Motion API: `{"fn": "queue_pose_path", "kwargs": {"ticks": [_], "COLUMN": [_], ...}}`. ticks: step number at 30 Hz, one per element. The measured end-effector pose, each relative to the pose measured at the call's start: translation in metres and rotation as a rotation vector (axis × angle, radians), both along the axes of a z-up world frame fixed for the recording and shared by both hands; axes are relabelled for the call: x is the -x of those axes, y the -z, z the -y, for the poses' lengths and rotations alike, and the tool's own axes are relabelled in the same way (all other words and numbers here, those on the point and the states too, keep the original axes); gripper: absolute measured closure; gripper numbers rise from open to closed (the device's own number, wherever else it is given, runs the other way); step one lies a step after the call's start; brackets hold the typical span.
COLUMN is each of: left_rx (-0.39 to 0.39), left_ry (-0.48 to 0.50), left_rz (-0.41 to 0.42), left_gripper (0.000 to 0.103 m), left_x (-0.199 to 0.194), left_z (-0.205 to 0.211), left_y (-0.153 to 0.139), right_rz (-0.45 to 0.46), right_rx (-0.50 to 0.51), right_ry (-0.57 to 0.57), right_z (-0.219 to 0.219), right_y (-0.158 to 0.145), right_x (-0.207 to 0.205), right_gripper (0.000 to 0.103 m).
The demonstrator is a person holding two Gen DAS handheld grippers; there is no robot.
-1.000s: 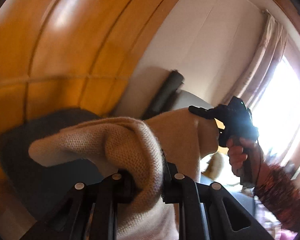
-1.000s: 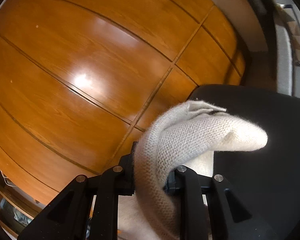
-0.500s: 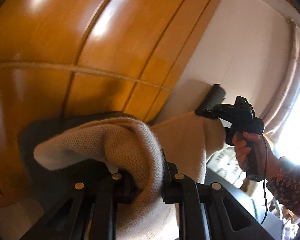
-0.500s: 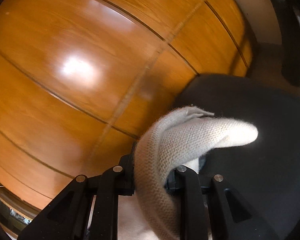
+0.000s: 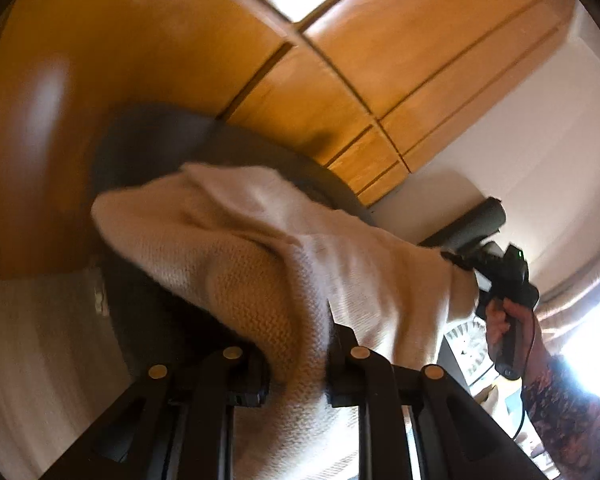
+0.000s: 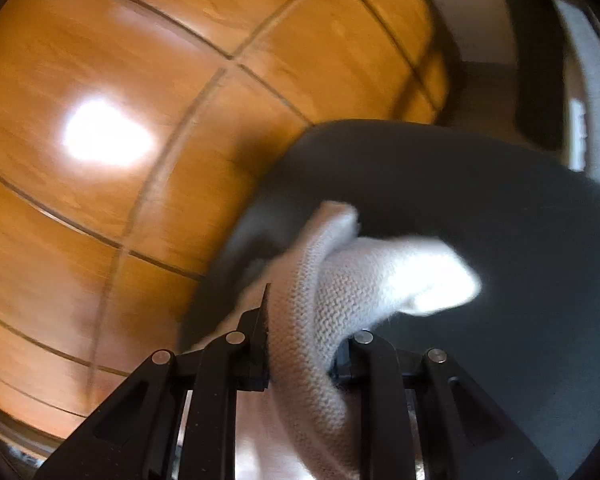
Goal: Fold clothes
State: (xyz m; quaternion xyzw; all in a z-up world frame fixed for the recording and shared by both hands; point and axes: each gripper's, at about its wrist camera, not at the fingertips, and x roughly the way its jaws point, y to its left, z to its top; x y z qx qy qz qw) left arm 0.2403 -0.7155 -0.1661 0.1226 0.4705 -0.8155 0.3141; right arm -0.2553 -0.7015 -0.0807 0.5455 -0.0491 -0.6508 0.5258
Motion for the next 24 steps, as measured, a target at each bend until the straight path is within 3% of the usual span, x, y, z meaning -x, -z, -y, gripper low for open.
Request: {"fn": "queue_pose_path", "kwargs": {"ticks": [6, 10, 12, 15, 19, 24], "left_rx": [-0.043, -0.017, -0.018, -0.045, -0.078, -0.118], "left_ry": [-0.009, -0.021, -0.031, -0.044, -0.042, -0.030], "left_rz": [-0.018, 0.012, 0.014, -0.025, -0.070, -0.092], "left_gripper": [0.083, 0.083, 0.082, 0.081, 0.081, 0.080], "left_x": [-0.007, -0.012, -0.016, -0.022, -0.032, -0.044], "left_z": [-0.003, -0.009, -0.012, -0.012, -0.015, -0.020], "left_y": [0.017, 0.014, 0.013, 0.014, 0.019, 0.022], "right_rz": [-0.110, -0.135, -0.155, -0.160, -0.198, -0.324], "right_rx": [-0.222, -0.261, -0.260, -0.273, -0.245, -0.260], "right_ry": [0.026, 0.044, 0.045, 0.037, 0.114, 0.191], "right_z": [0.002, 0.001, 0.000, -0.002, -0.025, -0.058], "right_y": [0.027, 0.044, 0.045, 0.040, 0.016, -0.011], "right_x": [0.021, 0.018, 0.017, 0.020, 0.030, 0.034], "right_gripper": [0.081, 0.077, 0.069, 0.063, 0.057, 0.056]}}
